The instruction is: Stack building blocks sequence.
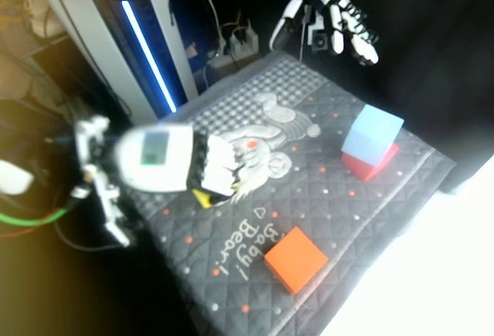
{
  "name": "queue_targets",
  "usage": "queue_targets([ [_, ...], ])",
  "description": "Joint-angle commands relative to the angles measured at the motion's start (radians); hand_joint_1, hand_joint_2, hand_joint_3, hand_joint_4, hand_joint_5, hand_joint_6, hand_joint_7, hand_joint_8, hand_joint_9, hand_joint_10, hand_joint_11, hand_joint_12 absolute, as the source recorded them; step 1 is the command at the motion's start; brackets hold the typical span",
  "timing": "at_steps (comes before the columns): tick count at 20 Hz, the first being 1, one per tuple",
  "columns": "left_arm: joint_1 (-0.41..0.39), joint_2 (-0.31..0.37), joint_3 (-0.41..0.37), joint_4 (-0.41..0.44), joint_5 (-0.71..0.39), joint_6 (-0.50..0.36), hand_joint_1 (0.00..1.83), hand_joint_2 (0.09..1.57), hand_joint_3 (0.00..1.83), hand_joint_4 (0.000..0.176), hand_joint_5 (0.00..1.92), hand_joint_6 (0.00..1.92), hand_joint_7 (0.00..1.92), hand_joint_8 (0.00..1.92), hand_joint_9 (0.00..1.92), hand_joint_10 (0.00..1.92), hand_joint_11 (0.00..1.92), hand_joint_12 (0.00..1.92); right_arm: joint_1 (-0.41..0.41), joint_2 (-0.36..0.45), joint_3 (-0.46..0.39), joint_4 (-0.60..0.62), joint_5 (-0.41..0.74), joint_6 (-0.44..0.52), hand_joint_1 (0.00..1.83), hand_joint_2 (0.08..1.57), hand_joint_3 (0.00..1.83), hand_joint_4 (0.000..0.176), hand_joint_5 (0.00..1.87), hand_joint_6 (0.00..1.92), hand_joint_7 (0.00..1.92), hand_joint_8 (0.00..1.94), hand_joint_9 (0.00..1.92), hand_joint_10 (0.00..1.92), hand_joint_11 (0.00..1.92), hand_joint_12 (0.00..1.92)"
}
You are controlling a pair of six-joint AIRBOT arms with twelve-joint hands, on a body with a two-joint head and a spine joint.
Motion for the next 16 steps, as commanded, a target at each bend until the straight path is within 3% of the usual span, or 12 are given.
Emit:
queue_targets([
  [1, -0.009, -0.005, 0.007, 0.000, -0.125, -0.009, 0.82, 0.80, 0.00, 0.124, 0.15, 0.00, 0.00, 0.00, 0.00, 0.00, 0.05, 0.02, 0.025, 0.005, 0.016, 0.061, 0.093, -0.028, 1.24, 1.09, 0.01, 0.000, 0.98, 0.91, 1.09, 0.91, 1.06, 1.21, 0.97, 1.62],
  [2, -0.009, -0.008, 0.010, 0.001, -0.122, -0.011, 0.82, 0.81, 0.00, 0.129, 0.14, 0.00, 0.00, 0.00, 0.00, 0.00, 0.07, 0.04, 0.048, 0.000, 0.034, 0.086, 0.088, -0.047, 1.23, 1.11, 0.00, 0.000, 0.93, 0.98, 1.05, 0.97, 1.03, 1.26, 0.94, 1.71],
  [3, -0.009, -0.010, 0.012, 0.002, -0.120, -0.014, 0.81, 0.82, 0.00, 0.130, 0.13, 0.00, 0.00, 0.00, 0.00, 0.00, 0.07, 0.04, 0.071, -0.006, 0.047, 0.101, 0.075, -0.063, 1.25, 1.12, 0.00, 0.000, 0.93, 0.92, 1.04, 1.07, 1.00, 1.34, 0.88, 1.80],
  [5, -0.009, -0.012, 0.014, 0.003, -0.116, -0.016, 0.80, 0.81, 0.00, 0.130, 0.13, 0.00, 0.00, 0.00, 0.00, 0.00, 0.07, 0.04, 0.143, -0.015, 0.077, 0.120, 0.016, -0.121, 1.25, 1.14, 0.00, 0.000, 0.89, 0.92, 0.99, 1.20, 0.93, 1.43, 0.83, 1.80],
  [8, -0.011, -0.012, 0.016, 0.006, -0.112, -0.017, 0.79, 0.82, 0.00, 0.130, 0.12, 0.00, 0.00, 0.00, 0.00, 0.00, 0.08, 0.05, 0.251, -0.070, 0.162, 0.120, -0.104, -0.131, 1.23, 1.16, 0.00, 0.000, 0.88, 0.99, 0.94, 1.24, 0.90, 1.33, 0.73, 1.72],
  [10, -0.017, -0.015, 0.021, 0.011, -0.105, -0.018, 0.78, 0.84, 0.01, 0.130, 0.13, 0.00, 0.00, 0.00, 0.00, 0.00, 0.07, 0.06, 0.299, -0.109, 0.215, 0.117, -0.180, -0.132, 1.21, 1.14, 0.00, 0.003, 0.97, 0.97, 0.89, 1.19, 0.85, 1.29, 0.71, 1.64],
  [11, -0.021, -0.018, 0.024, 0.015, -0.099, -0.021, 0.78, 0.84, 0.00, 0.133, 0.13, 0.00, 0.00, 0.00, 0.00, 0.00, 0.01, 0.22, 0.315, -0.133, 0.243, 0.113, -0.219, -0.132, 1.22, 1.13, 0.00, 0.000, 0.98, 0.92, 0.94, 1.16, 0.88, 1.20, 0.68, 1.60],
  [13, -0.025, -0.020, 0.027, 0.017, -0.094, -0.022, 0.77, 0.84, 0.00, 0.126, 0.13, 0.00, 0.00, 0.00, 0.00, 0.00, 0.00, 0.30, 0.320, -0.149, 0.260, 0.113, -0.238, -0.132, 1.23, 1.12, 0.00, 0.000, 0.99, 0.88, 0.98, 1.14, 0.91, 1.20, 0.72, 1.61],
  [15, -0.028, -0.023, 0.031, 0.019, -0.089, -0.024, 0.77, 0.83, 0.00, 0.140, 0.13, 0.00, 0.00, 0.00, 0.00, 0.00, 0.00, 0.35, 0.323, -0.176, 0.287, 0.113, -0.269, -0.132, 1.27, 1.11, 0.00, 0.000, 0.97, 0.78, 1.04, 1.15, 1.01, 1.34, 0.88, 1.70],
  [16, -0.029, -0.023, 0.031, 0.021, -0.089, -0.025, 0.77, 0.83, 0.00, 0.135, 0.13, 0.00, 0.00, 0.00, 0.00, 0.00, 0.00, 0.35, 0.323, -0.185, 0.294, 0.113, -0.280, -0.132, 1.27, 1.12, 0.00, 0.000, 0.95, 0.81, 1.03, 1.18, 1.03, 1.36, 0.93, 1.69],
])
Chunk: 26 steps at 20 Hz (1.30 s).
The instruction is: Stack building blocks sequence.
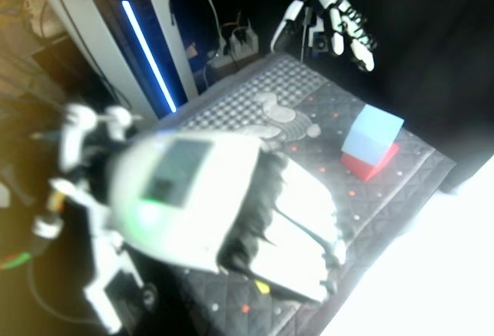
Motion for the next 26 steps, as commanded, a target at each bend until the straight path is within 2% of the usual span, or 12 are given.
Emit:
queue_targets([
  [1, -0.014, -0.004, 0.005, 0.004, -0.119, -0.011, 0.78, 0.83, 0.00, 0.130, 0.14, 0.00, 0.00, 0.00, 0.00, 0.00, 0.00, 0.32, 0.021, 0.002, 0.007, 0.021, 0.098, -0.003, 1.27, 1.12, 0.00, 0.000, 0.92, 0.85, 1.02, 1.19, 1.02, 1.36, 0.94, 1.67],
  [3, -0.015, -0.005, 0.005, 0.005, -0.119, -0.011, 0.79, 0.84, 0.00, 0.137, 0.13, 0.00, 0.00, 0.00, 0.00, 0.00, 0.00, 0.28, 0.017, -0.007, 0.008, 0.021, 0.091, -0.003, 1.18, 1.13, 0.00, 0.000, 0.95, 0.97, 1.07, 1.03, 1.12, 1.33, 1.03, 1.61],
  [4, -0.015, -0.005, 0.005, 0.005, -0.120, -0.011, 0.80, 0.84, 0.00, 0.134, 0.13, 0.00, 0.00, 0.00, 0.00, 0.00, 0.00, 0.28, 0.008, -0.013, 0.009, 0.021, 0.087, -0.003, 1.25, 1.12, 0.00, 0.000, 0.93, 0.85, 1.04, 1.15, 1.10, 1.32, 0.97, 1.63],
  [5, -0.015, -0.005, 0.005, 0.005, -0.120, -0.011, 0.80, 0.83, 0.00, 0.124, 0.13, 0.00, 0.00, 0.00, 0.00, 0.00, 0.00, 0.28, 0.002, -0.020, 0.011, 0.021, 0.085, -0.003, 1.17, 1.11, 0.00, 0.000, 0.97, 0.97, 1.09, 1.03, 1.10, 1.41, 0.95, 1.71],
  [9, -0.016, -0.010, 0.007, 0.005, -0.120, -0.014, 0.79, 0.82, 0.00, 0.121, 0.12, 0.00, 0.00, 0.00, 0.00, 0.00, 0.00, 0.29, -0.022, -0.043, 0.015, 0.047, 0.089, -0.003, 1.17, 1.10, 0.00, 0.000, 1.00, 0.94, 1.09, 1.06, 1.10, 1.48, 0.98, 1.82],
  [10, -0.016, -0.010, 0.007, 0.005, -0.121, -0.015, 0.79, 0.82, 0.00, 0.124, 0.13, 0.00, 0.00, 0.00, 0.00, 0.00, 0.00, 0.23, -0.030, -0.047, 0.016, 0.060, 0.093, -0.003, 1.27, 1.11, 0.00, 0.000, 0.98, 0.79, 1.04, 1.16, 1.03, 1.44, 0.97, 1.73],
  [12, -0.017, -0.010, 0.007, 0.005, -0.124, -0.015, 0.78, 0.83, 0.00, 0.127, 0.12, 0.00, 0.00, 0.00, 0.00, 0.00, 0.00, 0.27, -0.046, -0.052, 0.017, 0.070, 0.099, -0.002, 1.26, 1.09, 0.00, 0.000, 1.01, 0.79, 1.07, 1.06, 1.03, 1.38, 0.94, 1.66],
  [16, -0.017, -0.010, 0.007, 0.005, -0.128, -0.020, 0.75, 0.83, 0.00, 0.124, 0.12, 0.00, 0.00, 0.00, 0.00, 0.00, 0.00, 0.39, -0.084, -0.059, 0.027, 0.095, 0.099, -0.002, 1.24, 1.09, 0.00, 0.002, 0.96, 1.05, 1.11, 0.81, 1.06, 1.12, 0.95, 1.55],
  [17, -0.017, -0.010, 0.008, 0.005, -0.128, -0.020, 0.75, 0.83, 0.00, 0.110, 0.13, 0.00, 0.00, 0.00, 0.00, 0.00, 0.00, 0.40, -0.090, -0.062, 0.032, 0.096, 0.098, -0.002, 1.24, 1.09, 0.00, 0.000, 0.96, 1.02, 1.13, 0.80, 1.08, 1.17, 1.00, 1.57],
  [20, -0.017, -0.010, 0.011, 0.005, -0.124, -0.024, 0.76, 0.83, 0.00, 0.105, 0.14, 0.01, 0.00, 0.00, 0.00, 0.00, 0.00, 0.41, -0.093, -0.075, 0.050, 0.098, 0.096, 0.003, 1.24, 1.09, 0.00, 0.000, 0.94, 1.02, 1.12, 0.85, 1.03, 1.22, 0.91, 1.58],
  [24, -0.018, -0.010, 0.013, 0.006, -0.125, -0.026, 0.75, 0.83, 0.00, 0.119, 0.13, 0.00, 0.00, 0.00, 0.00, 0.00, 0.00, 0.42, -0.093, -0.095, 0.069, 0.100, 0.093, 0.008, 1.23, 1.10, 0.00, 0.009, 0.95, 1.07, 1.09, 0.84, 1.06, 0.91, 0.86, 1.42],
  [26, -0.018, -0.010, 0.013, 0.007, -0.124, -0.026, 0.73, 0.84, 0.00, 0.112, 0.14, 0.00, 0.00, 0.00, 0.00, 0.00, 0.00, 0.47, -0.093, -0.107, 0.086, 0.100, 0.090, 0.023, 1.24, 1.10, 0.00, 0.000, 0.95, 0.96, 1.06, 0.99, 1.00, 1.17, 0.83, 1.61],
])
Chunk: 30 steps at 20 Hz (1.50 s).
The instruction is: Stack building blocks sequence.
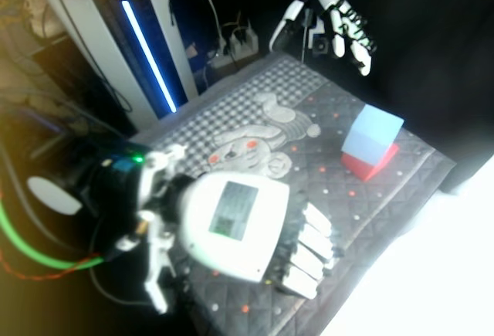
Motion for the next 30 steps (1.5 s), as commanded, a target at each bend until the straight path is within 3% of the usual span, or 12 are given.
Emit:
queue_targets([
  [1, -0.012, -0.003, 0.004, 0.000, -0.120, -0.009, 0.74, 0.84, 0.00, 0.107, 0.14, 0.00, 0.00, 0.00, 0.01, 0.00, 0.00, 0.51, 0.009, 0.007, 0.013, 0.019, 0.111, 0.012, 1.24, 1.10, 0.00, 0.000, 0.96, 0.92, 1.06, 1.03, 0.98, 1.26, 0.85, 1.65],
  [5, -0.012, -0.005, 0.006, 0.000, -0.120, -0.009, 0.75, 0.84, 0.00, 0.118, 0.14, 0.00, 0.00, 0.00, 0.00, 0.00, 0.00, 0.49, 0.010, -0.012, 0.032, 0.019, 0.107, 0.018, 1.23, 1.10, 0.00, 0.000, 1.00, 0.88, 1.02, 1.06, 0.93, 1.18, 0.80, 1.57],
  [7, -0.013, -0.005, 0.006, 0.002, -0.121, -0.012, 0.75, 0.83, 0.00, 0.133, 0.14, 0.00, 0.00, 0.00, 0.00, 0.00, 0.00, 0.46, 0.010, -0.018, 0.037, 0.019, 0.104, 0.018, 1.25, 1.09, 0.00, 0.000, 0.99, 0.90, 1.09, 0.97, 1.06, 1.26, 0.97, 1.60],
  [10, -0.013, -0.005, 0.006, 0.002, -0.123, -0.013, 0.72, 0.83, 0.00, 0.117, 0.13, 0.00, 0.00, 0.00, 0.00, 0.00, 0.00, 0.53, 0.010, -0.018, 0.041, 0.019, 0.098, 0.018, 1.27, 1.08, 0.00, 0.000, 0.97, 0.88, 1.13, 0.95, 1.09, 1.32, 0.90, 1.65],
  [11, -0.013, -0.005, 0.006, 0.002, -0.123, -0.013, 0.73, 0.83, 0.00, 0.099, 0.13, 0.00, 0.00, 0.00, 0.00, 0.00, 0.00, 0.52, 0.010, -0.018, 0.041, 0.019, 0.096, 0.018, 1.27, 1.08, 0.00, 0.000, 0.96, 0.89, 1.15, 0.91, 1.11, 1.34, 0.93, 1.67],
  [13, -0.013, -0.006, 0.005, 0.003, -0.123, -0.014, 0.73, 0.83, 0.00, 0.114, 0.14, 0.00, 0.00, 0.00, 0.00, 0.00, 0.00, 0.54, 0.010, -0.018, 0.042, 0.018, 0.094, 0.018, 1.27, 1.08, 0.00, 0.000, 0.97, 0.87, 1.13, 0.93, 1.11, 1.31, 0.98, 1.64],
  [23, -0.013, -0.006, 0.005, 0.003, -0.126, -0.018, 0.72, 0.83, 0.00, 0.121, 0.15, 0.00, 0.00, 0.00, 0.00, 0.00, 0.00, 0.53, 0.005, -0.017, 0.040, 0.018, 0.090, 0.018, 1.27, 1.12, 0.00, 0.000, 0.87, 0.95, 1.08, 1.01, 1.14, 0.74, 1.02, 1.12],
  [24, -0.013, -0.006, 0.005, 0.003, -0.127, -0.018, 0.72, 0.83, 0.00, 0.117, 0.15, 0.00, 0.00, 0.00, 0.00, 0.00, 0.00, 0.53, 0.004, -0.017, 0.040, 0.018, 0.090, 0.018, 1.34, 1.09, 0.00, 0.000, 0.79, 0.40, 1.02, 0.97, 1.01, 0.60, 0.88, 1.07],
  [25, -0.013, -0.007, 0.005, 0.003, -0.127, -0.019, 0.73, 0.83, 0.00, 0.119, 0.14, 0.00, 0.00, 0.00, 0.00, 0.00, 0.00, 0.52, 0.003, -0.017, 0.038, 0.018, 0.090, 0.018, 1.23, 1.02, 0.00, 0.000, 0.74, 0.12, 0.70, 0.37, 0.83, 0.36, 0.71, 1.00],
  [26, -0.013, -0.007, 0.005, 0.003, -0.127, -0.021, 0.73, 0.83, 0.00, 0.118, 0.15, 0.00, 0.00, 0.00, 0.00, 0.00, 0.00, 0.52, 0.003, -0.017, 0.038, 0.018, 0.089, 0.018, 1.19, 1.00, 0.00, 0.000, 0.70, 0.03, 0.62, 0.12, 0.77, 0.16, 0.59, 0.96],
  [27, -0.013, -0.007, 0.006, 0.003, -0.127, -0.024, 0.72, 0.83, 0.00, 0.121, 0.15, 0.00, 0.00, 0.00, 0.00, 0.00, 0.00, 0.55, 0.002, -0.017, 0.037, 0.018, 0.089, 0.018, 1.15, 0.98, 0.00, 0.013, 0.62, 0.01, 0.52, 0.02, 0.65, 0.05, 0.27, 1.05],
  [30, -0.013, -0.007, 0.007, 0.004, -0.127, -0.025, 0.74, 0.83, 0.00, 0.126, 0.14, 0.00, 0.00, 0.00, 0.00, 0.00, 0.00, 0.53, 0.000, -0.016, 0.034, 0.018, 0.089, 0.018, 1.16, 0.97, 0.00, 0.042, 0.47, 0.00, 0.43, 0.00, 0.62, 0.00, 0.12, 1.17],
])
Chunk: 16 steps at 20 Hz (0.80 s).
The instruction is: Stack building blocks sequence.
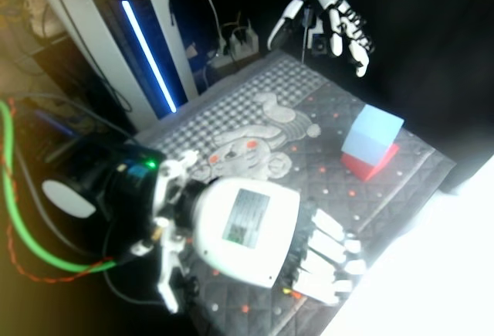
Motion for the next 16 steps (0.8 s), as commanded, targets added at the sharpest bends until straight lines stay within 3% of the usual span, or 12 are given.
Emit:
queue_targets([
  [1, -0.012, -0.002, 0.003, -0.001, -0.125, -0.008, 0.74, 0.83, 0.00, 0.123, 0.14, 0.00, 0.00, 0.00, 0.00, 0.00, 0.00, 0.53, 0.005, 0.011, 0.002, 0.017, 0.110, -0.002, 1.16, 0.97, 0.00, 0.041, 0.45, 0.00, 0.41, 0.00, 0.64, 0.01, 0.15, 1.18],
  [4, -0.013, -0.002, 0.002, 0.000, -0.125, -0.008, 0.75, 0.83, 0.00, 0.126, 0.13, 0.00, 0.00, 0.00, 0.00, 0.00, 0.00, 0.43, 0.005, 0.012, 0.001, 0.017, 0.110, -0.002, 1.14, 0.96, 0.00, 0.054, 0.44, 0.00, 0.42, 0.00, 0.61, 0.00, 0.14, 1.18],
  [5, -0.013, -0.002, 0.002, 0.000, -0.125, -0.008, 0.75, 0.83, 0.00, 0.123, 0.14, 0.00, 0.00, 0.00, 0.00, 0.00, 0.00, 0.46, 0.005, 0.012, 0.000, 0.017, 0.110, -0.002, 1.13, 0.96, 0.00, 0.047, 0.44, 0.00, 0.42, 0.00, 0.62, 0.01, 0.16, 1.19],
  [9, -0.013, -0.002, 0.003, 0.000, -0.125, -0.008, 0.75, 0.83, 0.00, 0.115, 0.14, 0.00, 0.00, 0.00, 0.00, 0.00, 0.00, 0.49, 0.005, 0.013, -0.009, 0.018, 0.111, -0.002, 1.10, 0.96, 0.00, 0.056, 0.46, 0.00, 0.41, 0.00, 0.61, 0.00, 0.07, 1.21],
  [13, -0.013, -0.002, 0.002, 0.000, -0.126, -0.008, 0.75, 0.83, 0.00, 0.123, 0.14, 0.00, 0.00, 0.00, 0.00, 0.00, 0.00, 0.49, 0.000, 0.031, -0.040, 0.018, 0.126, -0.002, 1.05, 0.93, 0.00, 0.075, 0.41, 0.00, 0.40, 0.00, 0.53, 0.00, 0.22, 1.17],
  [14, -0.013, -0.002, 0.002, 0.000, -0.127, -0.008, 0.75, 0.83, 0.00, 0.127, 0.14, 0.00, 0.00, 0.00, 0.00, 0.00, 0.00, 0.49, -0.006, 0.039, -0.054, 0.019, 0.144, -0.001, 1.03, 0.91, 0.00, 0.078, 0.39, 0.00, 0.39, 0.00, 0.49, 0.00, 0.11, 1.23],
  [16, -0.012, -0.003, 0.002, -0.001, -0.127, -0.008, 0.75, 0.83, 0.00, 0.117, 0.14, 0.00, 0.00, 0.00, 0.00, 0.00, 0.00, 0.44, -0.018, 0.056, -0.081, 0.019, 0.175, -0.001, 1.03, 0.91, 0.00, 0.084, 0.30, 0.00, 0.33, 0.00, 0.36, 0.00, 0.00, 1.08],
])
